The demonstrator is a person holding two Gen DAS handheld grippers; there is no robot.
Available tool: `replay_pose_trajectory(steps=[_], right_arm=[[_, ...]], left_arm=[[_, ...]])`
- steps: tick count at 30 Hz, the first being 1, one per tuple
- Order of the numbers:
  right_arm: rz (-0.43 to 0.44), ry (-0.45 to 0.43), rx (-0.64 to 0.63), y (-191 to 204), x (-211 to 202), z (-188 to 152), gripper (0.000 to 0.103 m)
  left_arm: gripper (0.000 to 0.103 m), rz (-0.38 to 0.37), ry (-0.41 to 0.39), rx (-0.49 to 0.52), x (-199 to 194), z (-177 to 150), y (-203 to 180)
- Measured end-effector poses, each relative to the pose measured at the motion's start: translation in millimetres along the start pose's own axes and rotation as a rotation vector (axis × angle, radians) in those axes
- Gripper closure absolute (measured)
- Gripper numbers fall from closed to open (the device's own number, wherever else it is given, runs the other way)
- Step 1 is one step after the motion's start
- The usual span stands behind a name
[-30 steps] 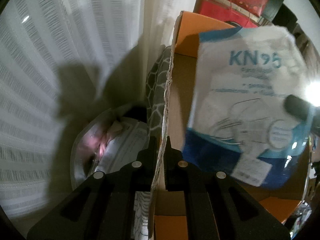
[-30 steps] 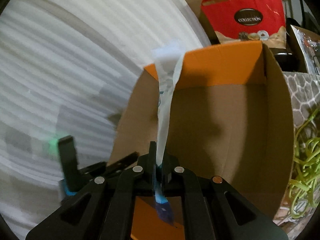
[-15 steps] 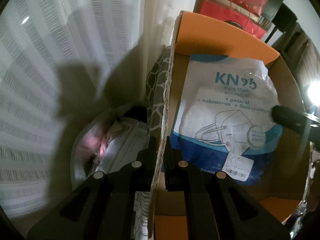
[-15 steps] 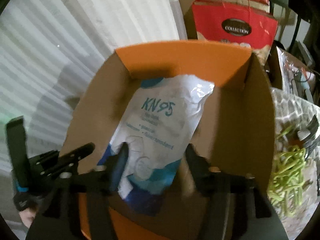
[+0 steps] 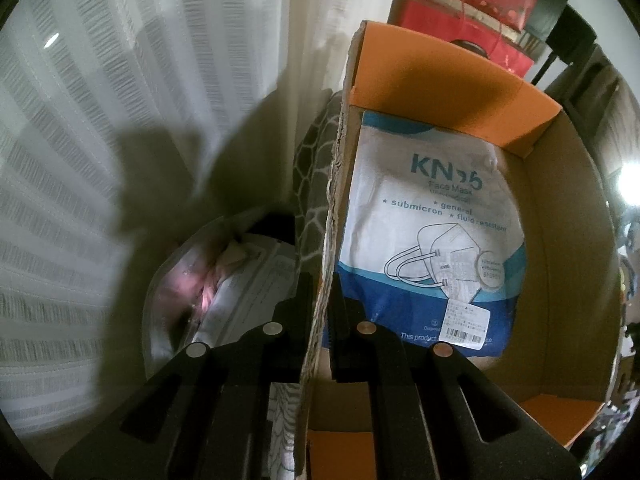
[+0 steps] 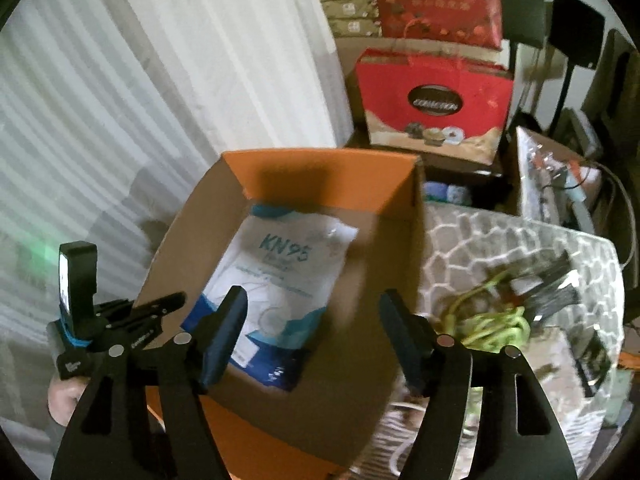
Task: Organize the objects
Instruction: 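Lower the mask bag into the box and open the right gripper, then move the right gripper to the black tissue pack and grasp it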
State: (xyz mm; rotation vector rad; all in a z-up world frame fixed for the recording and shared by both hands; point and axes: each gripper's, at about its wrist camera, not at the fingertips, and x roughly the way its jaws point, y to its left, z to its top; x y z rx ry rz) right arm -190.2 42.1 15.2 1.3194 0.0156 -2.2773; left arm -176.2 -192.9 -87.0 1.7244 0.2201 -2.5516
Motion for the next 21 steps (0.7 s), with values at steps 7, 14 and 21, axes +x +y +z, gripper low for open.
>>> replay_pose_trajectory(steps=[7, 14, 21], right_arm=[[-0.064, -0.044, 0.028, -39, -30, -8, 0.027], [-0.140, -0.054, 0.089, -88, -50, -17, 0.027], [-0.220, -0.075, 0.131, -127, -66, -28, 0.021]], left_arm=[[0.097, 0.001, 0.001, 0.002, 1, 0, 1], [0.096, 0.002, 0.000, 0.003, 1, 0, 2], [0.096, 0.009, 0.002, 0.004, 2, 0, 3]])
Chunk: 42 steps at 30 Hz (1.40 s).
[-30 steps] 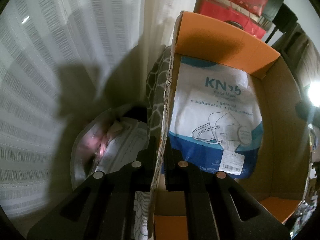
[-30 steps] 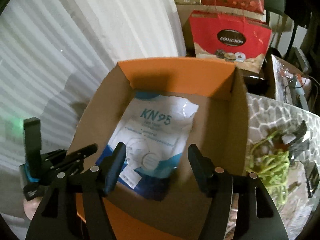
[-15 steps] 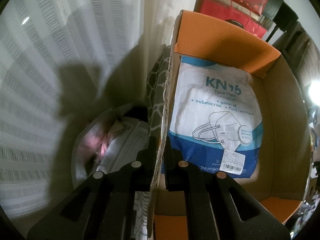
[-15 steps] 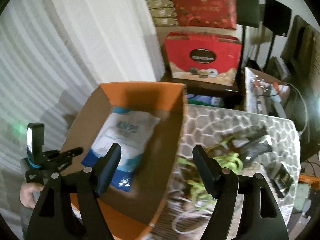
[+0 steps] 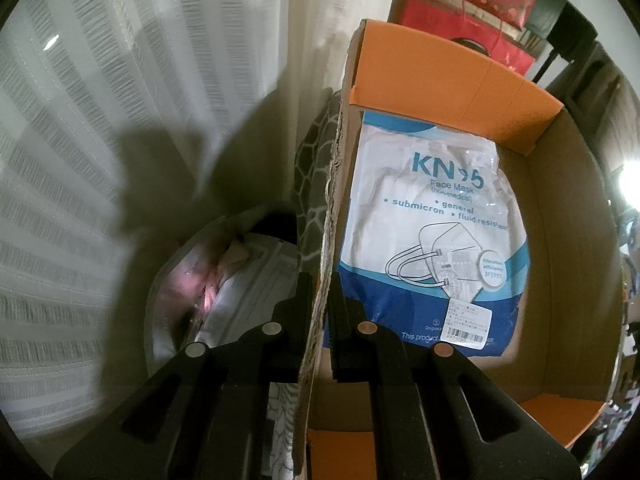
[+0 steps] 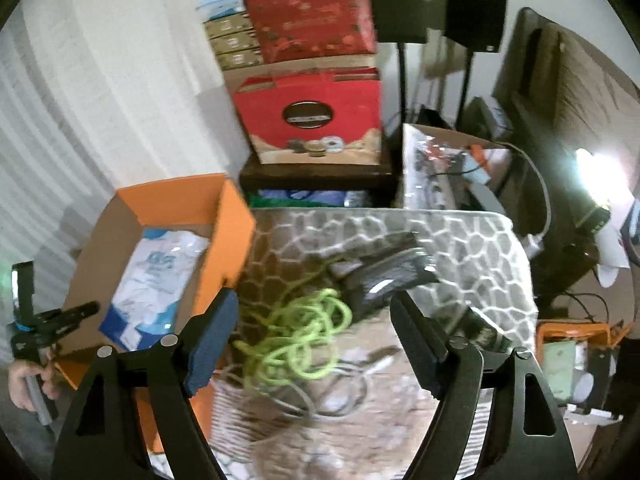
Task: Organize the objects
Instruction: 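Move the right gripper to the black tissue pack and grasp it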
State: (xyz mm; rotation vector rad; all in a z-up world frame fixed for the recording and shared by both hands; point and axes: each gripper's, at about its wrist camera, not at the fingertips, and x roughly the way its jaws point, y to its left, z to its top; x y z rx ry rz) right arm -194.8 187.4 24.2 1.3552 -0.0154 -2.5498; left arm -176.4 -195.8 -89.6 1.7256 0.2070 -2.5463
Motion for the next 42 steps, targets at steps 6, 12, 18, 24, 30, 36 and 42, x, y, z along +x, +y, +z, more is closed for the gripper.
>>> replay_pose_trajectory(steps=[6, 12, 18, 24, 30, 36, 42], right_arm=[[-0.046, -0.014, 0.042, -29, -2, -6, 0.001], [-0.135, -0.026, 0.061, -53, -3, -13, 0.000], [-0.171, -0.026, 0.094, -77, -3, -23, 0.000], [-0.195, -0.012, 0.133, -102, 0, -31, 0.000], [-0.208, 0.012, 0.183, -123, 10, -40, 0.000], [-0.204, 0.049, 0.236, -137, 31, -49, 0.000], [-0.166, 0.088, 0.349, -151, 50, -55, 0.001]], left_arm=[[0.096, 0.003, 0.001, 0.001, 0, 0, -1], [0.096, 0.003, 0.001, 0.001, 1, 0, -2], [0.096, 0.005, 0.001, 0.003, 1, 0, -2], [0.095, 0.007, 0.001, 0.003, 1, -1, -1], [0.095, 0.006, 0.001, 0.003, 1, 0, -2], [0.095, 0.006, 0.001, 0.003, 1, 0, -2], [0.095, 0.007, 0.000, 0.003, 0, -1, -2]])
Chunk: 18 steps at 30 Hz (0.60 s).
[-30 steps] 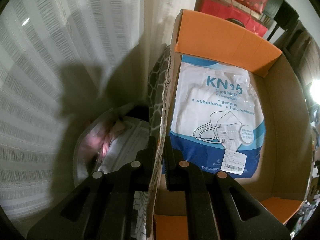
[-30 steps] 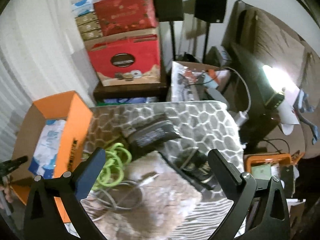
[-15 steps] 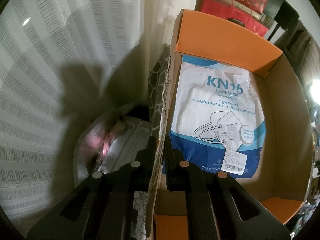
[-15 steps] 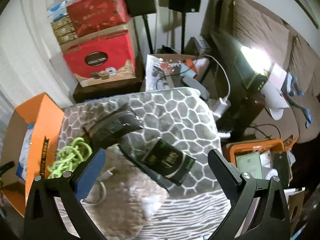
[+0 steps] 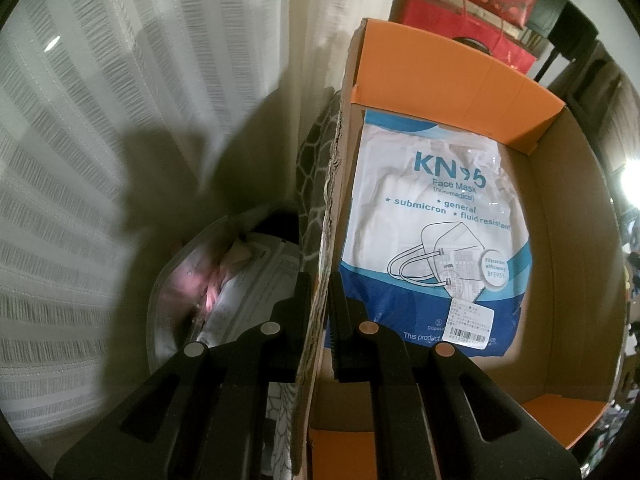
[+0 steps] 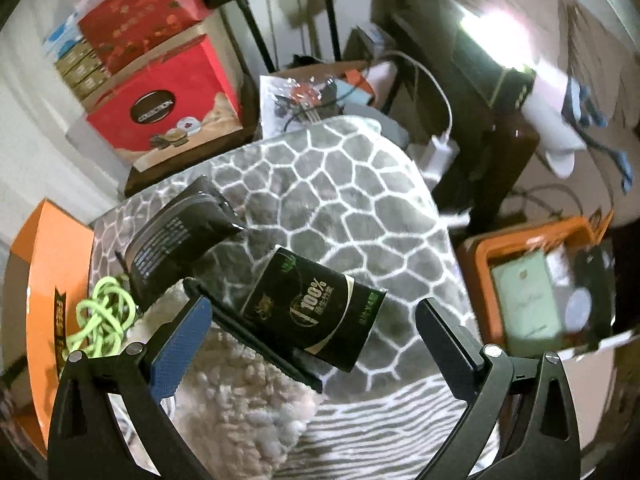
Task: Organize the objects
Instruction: 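Move the right gripper to the black tissue pack and grasp it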
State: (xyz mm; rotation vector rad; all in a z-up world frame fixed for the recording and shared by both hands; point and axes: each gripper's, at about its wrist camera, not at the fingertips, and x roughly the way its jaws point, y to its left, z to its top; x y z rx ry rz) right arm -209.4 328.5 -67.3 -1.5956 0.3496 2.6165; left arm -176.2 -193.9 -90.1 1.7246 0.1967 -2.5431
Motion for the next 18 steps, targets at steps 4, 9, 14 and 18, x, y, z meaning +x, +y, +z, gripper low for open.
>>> replay_pose_trajectory(steps=[4, 9, 14, 18], right_arm=[[0.016, 0.014, 0.067, -4, 7, 1, 0.001], [0.013, 0.022, 0.122, -6, 13, 2, 0.003], [-0.015, 0.043, 0.146, 0, 24, 2, 0.011], [-0.044, 0.047, 0.176, 0, 32, 2, 0.018]], left_arm=[[0.095, 0.000, 0.000, 0.001, 0, 0, 0], [0.095, 0.000, 0.000, -0.001, 0, 0, 0], [0.095, 0.000, 0.000, -0.002, 0, 0, 0], [0.095, -0.001, -0.001, -0.002, 0, 0, 0]])
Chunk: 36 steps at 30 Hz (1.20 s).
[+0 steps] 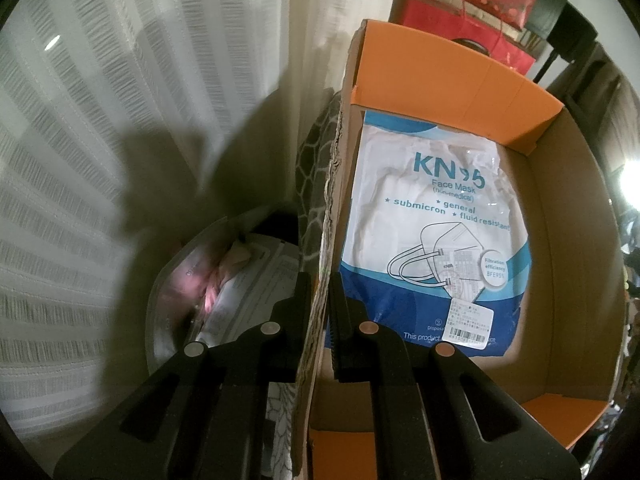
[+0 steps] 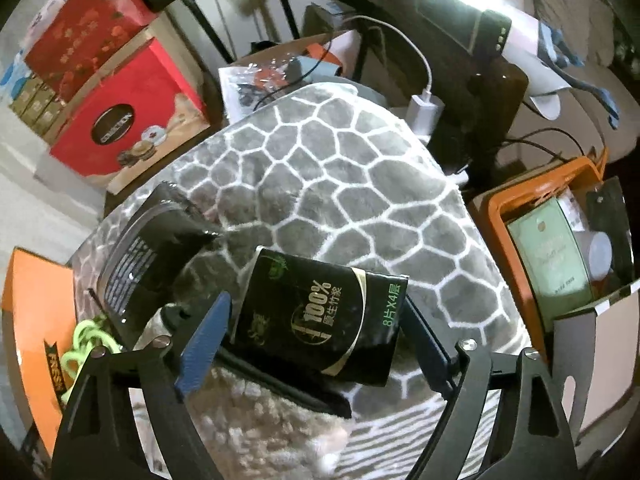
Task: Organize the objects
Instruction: 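Move the right gripper to the black tissue pack and grasp it, then lift the black tissue pack with the right gripper and carry it over the box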
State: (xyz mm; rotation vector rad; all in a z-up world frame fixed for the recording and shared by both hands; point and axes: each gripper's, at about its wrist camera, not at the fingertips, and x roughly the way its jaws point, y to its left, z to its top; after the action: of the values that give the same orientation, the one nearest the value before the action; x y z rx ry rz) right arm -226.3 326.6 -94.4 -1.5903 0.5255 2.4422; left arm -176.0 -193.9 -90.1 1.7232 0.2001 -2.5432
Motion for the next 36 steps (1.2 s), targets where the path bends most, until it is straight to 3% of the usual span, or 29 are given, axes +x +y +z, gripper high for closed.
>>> replay_pose_trajectory(steps=[4, 12, 25, 36], right_arm=[[-0.002, -0.012, -0.003, -2, 2, 1, 0.024], [-0.018, -0.067, -0.093, 9, -17, 3, 0.025], [0.038, -0.134, -0.251, 77, -69, 0, 0.025], [0.076, -0.160, -0.330, 129, -86, -10, 0.025]], left_arm=[[0.095, -0.001, 0.001, -0.002, 0, 1, 0], [0.095, 0.000, 0.002, -0.002, -1, 1, -1], [0.095, 0.004, 0.005, 0.000, 0, 3, -3], [0.095, 0.003, 0.005, -0.001, 1, 3, -2]])
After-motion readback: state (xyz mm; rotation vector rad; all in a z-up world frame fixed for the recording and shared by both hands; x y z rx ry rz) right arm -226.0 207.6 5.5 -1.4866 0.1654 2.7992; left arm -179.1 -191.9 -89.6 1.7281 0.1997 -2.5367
